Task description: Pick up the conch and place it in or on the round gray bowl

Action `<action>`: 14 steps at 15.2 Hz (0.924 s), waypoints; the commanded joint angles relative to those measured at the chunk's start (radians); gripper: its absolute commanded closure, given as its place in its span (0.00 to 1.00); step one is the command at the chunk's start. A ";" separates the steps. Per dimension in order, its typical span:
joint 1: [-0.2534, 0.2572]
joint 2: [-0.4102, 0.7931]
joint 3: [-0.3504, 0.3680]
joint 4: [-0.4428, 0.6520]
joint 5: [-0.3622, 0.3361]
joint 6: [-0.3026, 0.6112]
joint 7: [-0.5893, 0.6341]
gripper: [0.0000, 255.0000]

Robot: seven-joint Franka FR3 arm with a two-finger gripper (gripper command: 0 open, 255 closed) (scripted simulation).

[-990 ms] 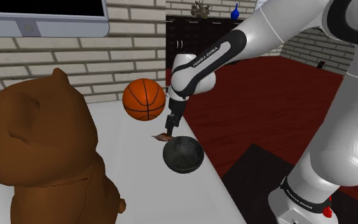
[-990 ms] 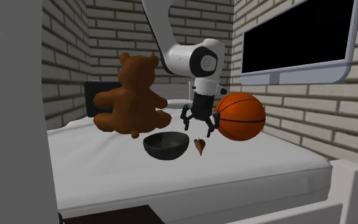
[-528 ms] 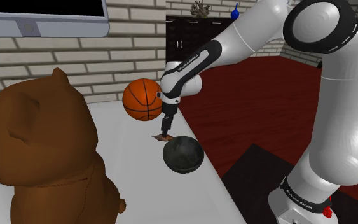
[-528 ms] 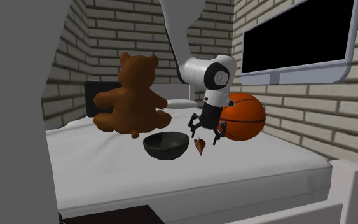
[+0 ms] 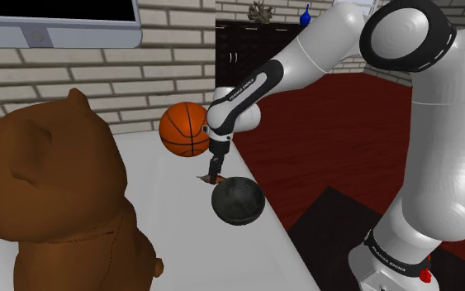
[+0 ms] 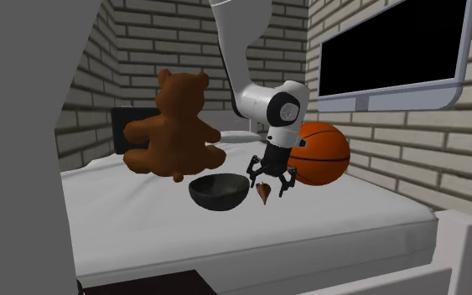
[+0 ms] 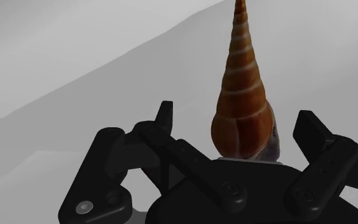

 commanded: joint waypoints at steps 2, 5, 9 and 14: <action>0.000 0.001 0.000 0.000 0.000 0.001 0.000 0.00; 0.000 0.000 0.000 0.000 0.000 0.001 0.000 1.00; 0.000 0.001 0.000 0.001 0.000 0.000 0.000 1.00; 0.000 0.001 0.000 0.000 0.000 0.001 0.000 1.00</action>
